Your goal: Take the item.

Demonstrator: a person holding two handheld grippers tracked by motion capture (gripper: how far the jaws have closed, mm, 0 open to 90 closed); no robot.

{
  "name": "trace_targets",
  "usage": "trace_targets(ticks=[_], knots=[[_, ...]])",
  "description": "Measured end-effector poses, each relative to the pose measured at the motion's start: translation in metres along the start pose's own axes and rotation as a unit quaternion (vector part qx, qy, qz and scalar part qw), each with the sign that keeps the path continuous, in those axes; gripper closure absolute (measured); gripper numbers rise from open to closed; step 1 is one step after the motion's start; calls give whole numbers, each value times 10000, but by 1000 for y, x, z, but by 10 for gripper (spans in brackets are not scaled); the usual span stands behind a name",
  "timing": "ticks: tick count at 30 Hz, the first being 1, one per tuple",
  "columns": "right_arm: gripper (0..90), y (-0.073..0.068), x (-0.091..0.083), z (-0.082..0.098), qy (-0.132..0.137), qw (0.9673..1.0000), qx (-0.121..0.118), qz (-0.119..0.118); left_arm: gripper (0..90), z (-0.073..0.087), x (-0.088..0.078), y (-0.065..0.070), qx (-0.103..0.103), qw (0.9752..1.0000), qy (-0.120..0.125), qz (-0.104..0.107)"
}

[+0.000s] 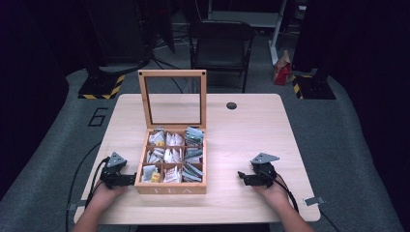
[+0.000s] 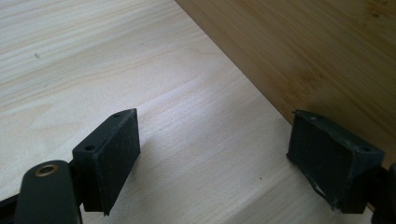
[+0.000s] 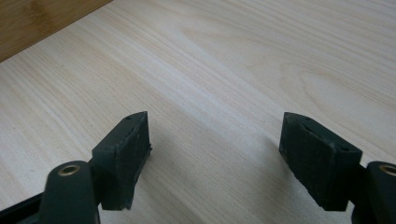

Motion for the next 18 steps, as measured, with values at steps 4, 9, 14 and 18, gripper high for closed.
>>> trace_targets(ticks=[4,9,14,18], knots=[[195,0,0,0,-30,10000,3,25,164,0,0,0,-9,10000,6,1],[160,0,1,0,-45,10000,8,30,164,0,0,0,-8,10000,8,-1],[152,1,1,0,-57,10000,19,64,164,0,0,0,-10,10000,9,-1],[153,1,1,0,-55,10000,19,64,164,0,0,0,-12,10000,7,2]])
Point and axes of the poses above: each handheld gripper's, and its own axes: x roughly forward along the jaws, z roughly out of its underside, y roughly to its right, the point moved 5 cm from there along x, roughly forward along the jaws, and after that the axes turned 4 degrees about y, right-handed, at the moved point
